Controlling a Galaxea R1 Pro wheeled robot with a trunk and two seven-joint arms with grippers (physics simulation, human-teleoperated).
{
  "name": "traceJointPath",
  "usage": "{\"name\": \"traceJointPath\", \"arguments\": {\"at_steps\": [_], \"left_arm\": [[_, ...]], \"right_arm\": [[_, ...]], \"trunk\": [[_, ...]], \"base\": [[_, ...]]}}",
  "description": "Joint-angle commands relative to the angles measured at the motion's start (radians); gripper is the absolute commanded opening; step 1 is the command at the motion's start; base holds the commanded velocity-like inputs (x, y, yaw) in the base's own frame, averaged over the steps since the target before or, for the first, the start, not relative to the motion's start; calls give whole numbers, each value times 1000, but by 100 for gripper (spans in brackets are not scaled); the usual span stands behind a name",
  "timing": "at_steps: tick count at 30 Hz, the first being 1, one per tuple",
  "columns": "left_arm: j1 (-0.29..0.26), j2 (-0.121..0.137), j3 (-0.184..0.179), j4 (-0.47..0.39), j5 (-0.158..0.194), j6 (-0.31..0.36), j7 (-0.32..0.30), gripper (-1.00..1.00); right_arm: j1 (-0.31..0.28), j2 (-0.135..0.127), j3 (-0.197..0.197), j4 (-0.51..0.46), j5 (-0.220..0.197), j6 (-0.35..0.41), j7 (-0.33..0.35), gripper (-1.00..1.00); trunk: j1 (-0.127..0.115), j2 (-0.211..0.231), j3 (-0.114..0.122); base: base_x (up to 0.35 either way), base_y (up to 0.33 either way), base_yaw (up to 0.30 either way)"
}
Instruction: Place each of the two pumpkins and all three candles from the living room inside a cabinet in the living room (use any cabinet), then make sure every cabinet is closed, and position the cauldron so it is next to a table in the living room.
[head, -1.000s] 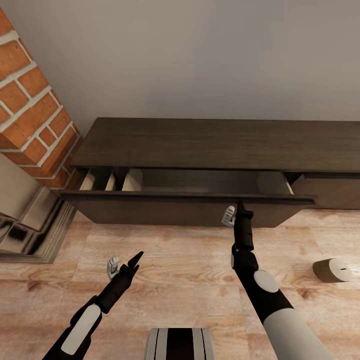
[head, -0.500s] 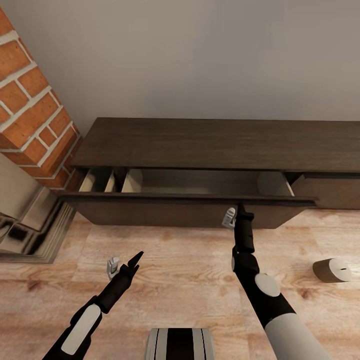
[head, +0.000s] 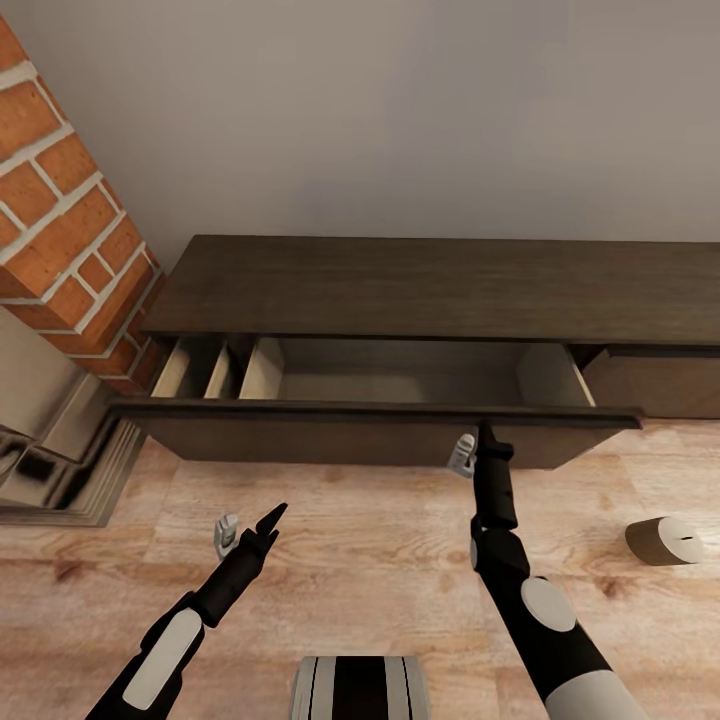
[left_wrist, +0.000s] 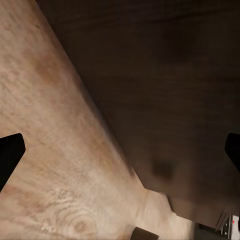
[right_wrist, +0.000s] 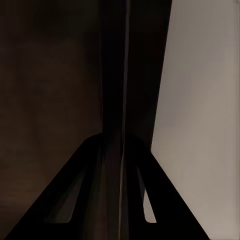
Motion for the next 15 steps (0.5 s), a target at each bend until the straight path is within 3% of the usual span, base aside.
{"name": "traceJointPath", "arguments": {"at_steps": [1,15], "left_arm": [[0,0,0,0,0,0,0,100],[0,0,0,0,0,0,0,100]], "right_arm": [[6,0,-52,-41,-2,2,1,-100],[76,0,-49,-105,1,2,3,-100]], "trunk": [[0,0,0],[0,0,0]], "base": [[0,0,0],[0,0,0]]}}
